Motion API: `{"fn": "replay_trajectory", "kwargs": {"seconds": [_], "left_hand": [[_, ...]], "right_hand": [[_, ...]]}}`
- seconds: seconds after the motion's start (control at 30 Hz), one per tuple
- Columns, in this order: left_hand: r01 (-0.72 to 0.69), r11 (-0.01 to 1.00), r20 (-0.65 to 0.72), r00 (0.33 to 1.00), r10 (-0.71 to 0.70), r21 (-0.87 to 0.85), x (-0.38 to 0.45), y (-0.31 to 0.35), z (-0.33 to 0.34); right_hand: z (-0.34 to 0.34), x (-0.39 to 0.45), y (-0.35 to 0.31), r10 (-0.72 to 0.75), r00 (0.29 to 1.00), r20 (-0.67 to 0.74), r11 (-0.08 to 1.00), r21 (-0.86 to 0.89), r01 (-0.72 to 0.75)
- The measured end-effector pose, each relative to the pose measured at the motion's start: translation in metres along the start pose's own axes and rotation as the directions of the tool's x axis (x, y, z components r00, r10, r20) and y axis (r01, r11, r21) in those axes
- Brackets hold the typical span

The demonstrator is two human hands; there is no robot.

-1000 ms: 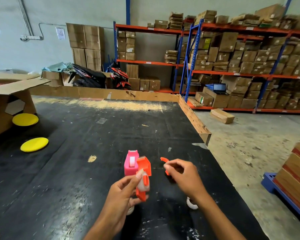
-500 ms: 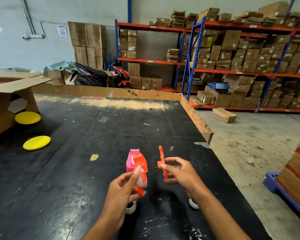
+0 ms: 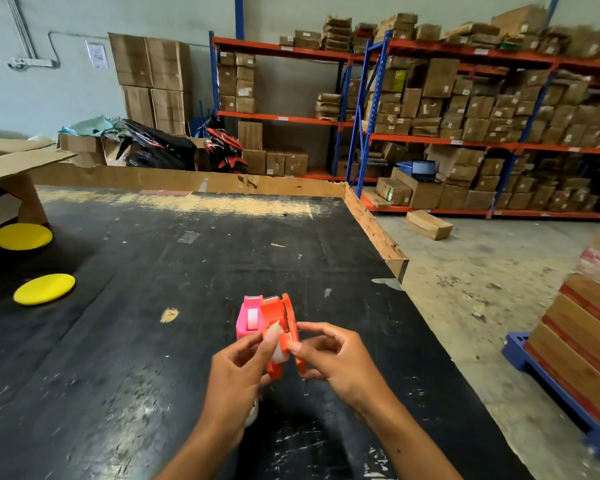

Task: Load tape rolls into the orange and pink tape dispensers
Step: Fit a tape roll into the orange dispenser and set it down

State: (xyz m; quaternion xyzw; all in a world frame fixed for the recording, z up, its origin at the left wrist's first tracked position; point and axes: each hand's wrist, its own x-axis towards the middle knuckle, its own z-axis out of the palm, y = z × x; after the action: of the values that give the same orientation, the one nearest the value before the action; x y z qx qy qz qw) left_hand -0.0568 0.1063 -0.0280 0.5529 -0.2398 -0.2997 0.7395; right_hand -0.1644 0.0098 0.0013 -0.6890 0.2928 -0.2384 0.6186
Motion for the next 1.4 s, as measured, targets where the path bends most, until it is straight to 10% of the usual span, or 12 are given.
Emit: {"fn": "replay_trajectory", "kwargs": {"seconds": [0.5, 1.4], "left_hand": [[-0.049, 0.998, 0.1, 0.994, 0.045, 0.047, -0.004, 0.017, 0.006], [-0.061, 0.994, 0.177, 0.983, 0.043, 0.094, 0.007, 0.035, -0.003]], "right_hand": [[0.004, -0.008, 0.009, -0.246, 0.969, -0.038, 0.969, 0.001, 0.246], [-0.001, 0.015, -0.025, -0.271, 0.962, 0.026, 0.947, -0.17, 0.271]]}}
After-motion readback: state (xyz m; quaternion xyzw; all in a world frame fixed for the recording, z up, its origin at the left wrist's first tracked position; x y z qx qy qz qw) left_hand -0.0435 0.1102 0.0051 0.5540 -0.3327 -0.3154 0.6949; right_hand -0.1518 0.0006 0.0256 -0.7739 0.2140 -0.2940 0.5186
